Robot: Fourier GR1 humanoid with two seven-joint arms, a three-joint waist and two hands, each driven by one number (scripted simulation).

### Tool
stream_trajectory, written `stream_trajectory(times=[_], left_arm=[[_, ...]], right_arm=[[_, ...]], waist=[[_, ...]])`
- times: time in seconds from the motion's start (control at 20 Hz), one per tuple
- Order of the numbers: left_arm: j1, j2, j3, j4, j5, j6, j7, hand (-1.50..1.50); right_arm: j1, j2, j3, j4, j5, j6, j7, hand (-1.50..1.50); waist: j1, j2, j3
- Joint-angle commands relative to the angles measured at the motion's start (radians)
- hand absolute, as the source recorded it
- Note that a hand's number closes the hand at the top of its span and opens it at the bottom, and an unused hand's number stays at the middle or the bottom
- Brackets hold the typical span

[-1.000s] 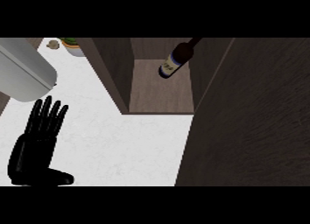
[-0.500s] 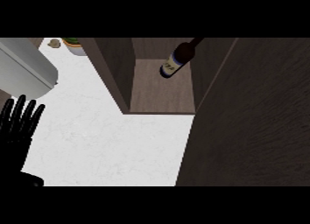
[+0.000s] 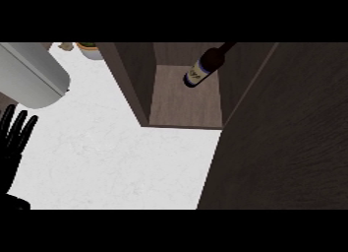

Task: Pick up the wine, place it into the cabinet and close the cabinet

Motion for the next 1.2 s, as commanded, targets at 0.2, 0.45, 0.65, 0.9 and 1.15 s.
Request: stream_trajectory(times=[0.2, 0.45, 0.65, 0.9, 1.15], left_arm=[[-0.025, 0.014, 0.001, 0.011, 0.014, -0.03, 0.027, -1.5], [-0.044, 0.031, 0.015, 0.043, 0.01, -0.036, 0.04, -1.5], [-0.035, 0.034, 0.033, 0.054, 0.016, -0.062, 0.028, -1.5], [-0.083, 0.033, 0.06, 0.113, 0.026, -0.057, 0.045, -1.5], [-0.069, 0.028, 0.099, 0.155, 0.022, -0.101, 0.023, -1.5]], right_arm=[[-0.184, 0.238, 0.081, -0.022, -0.098, -0.032, 0.16, 1.5], [-0.356, 0.344, 0.038, 0.072, -0.112, -0.046, 0.287, 1.5], [-0.62, 0.523, -0.016, 0.246, -0.09, -0.097, 0.418, 1.5], [-0.915, 0.721, -0.052, 0.52, -0.085, -0.185, 0.516, 1.5], [-1.099, 0.727, -0.145, 0.753, -0.2, -0.253, 0.427, 1.5]], waist=[[0.039, 0.01, -0.002], [0.046, 0.008, -0.003], [0.035, 0.001, -0.001], [0.0, 0.0, 0.003], [-0.011, 0.0, 0.006]])
